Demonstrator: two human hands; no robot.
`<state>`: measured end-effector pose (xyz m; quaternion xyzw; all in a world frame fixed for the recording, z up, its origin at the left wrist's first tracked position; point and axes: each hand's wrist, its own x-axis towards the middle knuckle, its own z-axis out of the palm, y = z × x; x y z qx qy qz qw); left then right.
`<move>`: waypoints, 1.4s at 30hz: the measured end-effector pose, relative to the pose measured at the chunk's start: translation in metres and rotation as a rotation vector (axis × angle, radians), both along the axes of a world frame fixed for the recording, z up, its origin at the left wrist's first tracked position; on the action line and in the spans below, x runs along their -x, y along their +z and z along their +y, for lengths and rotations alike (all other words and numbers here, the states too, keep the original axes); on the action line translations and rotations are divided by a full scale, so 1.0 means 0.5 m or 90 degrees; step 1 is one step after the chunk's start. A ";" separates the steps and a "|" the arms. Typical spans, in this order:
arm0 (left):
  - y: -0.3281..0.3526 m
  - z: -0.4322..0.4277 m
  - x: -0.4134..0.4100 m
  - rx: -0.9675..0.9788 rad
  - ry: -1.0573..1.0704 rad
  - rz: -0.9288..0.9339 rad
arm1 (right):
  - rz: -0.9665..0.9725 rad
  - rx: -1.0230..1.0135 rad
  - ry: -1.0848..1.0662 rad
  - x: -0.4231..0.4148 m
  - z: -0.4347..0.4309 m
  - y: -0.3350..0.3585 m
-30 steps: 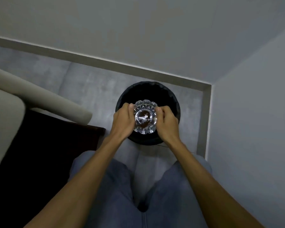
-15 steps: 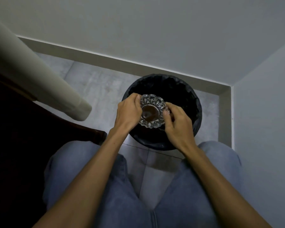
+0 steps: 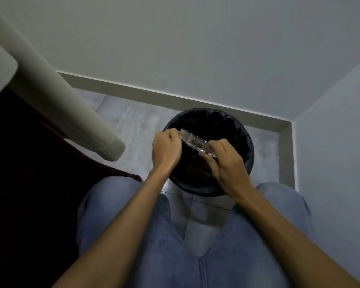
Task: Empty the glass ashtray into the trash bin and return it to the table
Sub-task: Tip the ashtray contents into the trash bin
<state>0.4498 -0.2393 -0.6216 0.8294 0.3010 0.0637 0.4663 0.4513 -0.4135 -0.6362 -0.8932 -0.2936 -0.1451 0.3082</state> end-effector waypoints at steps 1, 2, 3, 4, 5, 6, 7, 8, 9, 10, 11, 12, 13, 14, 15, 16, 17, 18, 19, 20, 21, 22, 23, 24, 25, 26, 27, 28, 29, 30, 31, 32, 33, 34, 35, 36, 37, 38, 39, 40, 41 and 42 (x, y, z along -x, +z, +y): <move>-0.018 -0.007 0.009 -0.062 -0.004 -0.021 | 0.036 -0.036 -0.017 -0.001 0.010 0.000; -0.039 -0.013 0.019 -0.111 -0.010 -0.035 | 0.083 -0.081 -0.043 -0.001 0.022 -0.001; -0.062 -0.018 0.027 -0.148 -0.020 -0.046 | 0.142 -0.131 -0.076 -0.001 0.034 -0.004; -0.087 -0.022 0.033 -0.177 -0.030 -0.052 | 0.208 -0.178 -0.109 -0.001 0.046 -0.009; -0.106 -0.025 0.038 -0.198 -0.040 -0.051 | 0.275 -0.218 -0.140 -0.002 0.056 -0.016; -0.121 -0.028 0.039 -0.211 -0.047 -0.048 | 0.334 -0.251 -0.164 -0.003 0.065 -0.026; -0.133 -0.030 0.039 -0.219 -0.053 -0.046 | 0.380 -0.277 -0.184 -0.003 0.072 -0.037; -0.140 -0.031 0.038 -0.225 -0.057 -0.046 | 0.410 -0.292 -0.202 -0.003 0.077 -0.047; -0.145 -0.029 0.037 -0.229 -0.059 -0.052 | 0.433 -0.299 -0.219 -0.004 0.081 -0.057; -0.148 -0.029 0.036 -0.231 -0.055 -0.061 | 0.455 -0.303 -0.235 -0.004 0.085 -0.067; -0.151 -0.029 0.036 -0.235 -0.050 -0.070 | 0.482 -0.308 -0.253 -0.006 0.089 -0.079; -0.154 -0.030 0.037 -0.240 -0.046 -0.077 | 0.513 -0.320 -0.272 -0.007 0.094 -0.089; -0.157 -0.031 0.038 -0.247 -0.042 -0.082 | 0.548 -0.339 -0.294 -0.009 0.100 -0.098; -0.160 -0.033 0.039 -0.252 -0.039 -0.087 | 0.587 -0.368 -0.313 -0.012 0.104 -0.106; -0.163 -0.034 0.039 -0.256 -0.037 -0.091 | 0.636 -0.406 -0.328 -0.015 0.109 -0.112; -0.165 -0.034 0.038 -0.258 -0.035 -0.094 | 0.697 -0.450 -0.332 -0.020 0.112 -0.114; -0.166 -0.035 0.038 -0.260 -0.031 -0.097 | 0.763 -0.499 -0.322 -0.026 0.114 -0.114; -0.168 -0.034 0.038 -0.261 -0.026 -0.099 | 0.822 -0.542 -0.306 -0.030 0.115 -0.109; -0.169 -0.034 0.039 -0.262 -0.022 -0.100 | 0.863 -0.570 -0.293 -0.035 0.114 -0.104; -0.170 -0.035 0.039 -0.263 -0.019 -0.101 | 0.883 -0.586 -0.289 -0.038 0.114 -0.101; -0.170 -0.036 0.039 -0.264 -0.018 -0.102 | 0.888 -0.603 -0.296 -0.041 0.114 -0.103; -0.170 -0.037 0.038 -0.266 -0.018 -0.102 | 0.885 -0.625 -0.310 -0.042 0.114 -0.106; -0.170 -0.038 0.036 -0.265 -0.018 -0.102 | 0.879 -0.647 -0.324 -0.042 0.113 -0.111; -0.170 -0.039 0.036 -0.264 -0.017 -0.102 | 0.874 -0.656 -0.329 -0.042 0.112 -0.115; -0.171 -0.040 0.037 -0.265 -0.016 -0.103 | 0.874 -0.645 -0.323 -0.042 0.112 -0.118; -0.171 -0.040 0.037 -0.267 -0.017 -0.105 | 0.876 -0.624 -0.311 -0.040 0.112 -0.118; -0.171 -0.041 0.037 -0.269 -0.017 -0.106 | 0.876 -0.612 -0.302 -0.039 0.113 -0.120; -0.171 -0.041 0.037 -0.267 -0.017 -0.106 | 0.872 -0.616 -0.302 -0.036 0.115 -0.120; -0.172 -0.041 0.036 -0.264 -0.016 -0.107 | 0.867 -0.635 -0.312 -0.035 0.117 -0.120; -0.172 -0.041 0.036 -0.263 -0.016 -0.109 | 0.862 -0.654 -0.318 -0.035 0.118 -0.119; -0.173 -0.041 0.037 -0.264 -0.014 -0.109 | 0.861 -0.656 -0.312 -0.036 0.118 -0.118; -0.173 -0.040 0.038 -0.266 -0.012 -0.107 | 0.864 -0.639 -0.294 -0.035 0.119 -0.115; -0.174 -0.040 0.039 -0.267 -0.010 -0.104 | 0.866 -0.621 -0.275 -0.034 0.118 -0.112; -0.175 -0.040 0.039 -0.263 -0.009 -0.102 | 0.864 -0.614 -0.267 -0.033 0.117 -0.112; -0.174 -0.041 0.038 -0.261 -0.010 -0.101 | 0.857 -0.624 -0.275 -0.033 0.116 -0.113; -0.174 -0.042 0.038 -0.261 -0.014 -0.102 | 0.851 -0.646 -0.289 -0.033 0.116 -0.113; -0.174 -0.043 0.038 -0.264 -0.016 -0.102 | 0.849 -0.659 -0.296 -0.034 0.116 -0.113; -0.175 -0.043 0.039 -0.269 -0.015 -0.099 | 0.854 -0.653 -0.289 -0.034 0.117 -0.113; -0.175 -0.043 0.040 -0.273 -0.013 -0.096 | 0.862 -0.634 -0.274 -0.033 0.117 -0.113; -0.176 -0.043 0.042 -0.274 -0.011 -0.094 | 0.867 -0.621 -0.261 -0.031 0.117 -0.113; -0.176 -0.043 0.042 -0.273 -0.011 -0.093 | 0.864 -0.621 -0.261 -0.030 0.117 -0.115; -0.176 -0.045 0.042 -0.273 -0.013 -0.093 | 0.857 -0.638 -0.274 -0.029 0.116 -0.116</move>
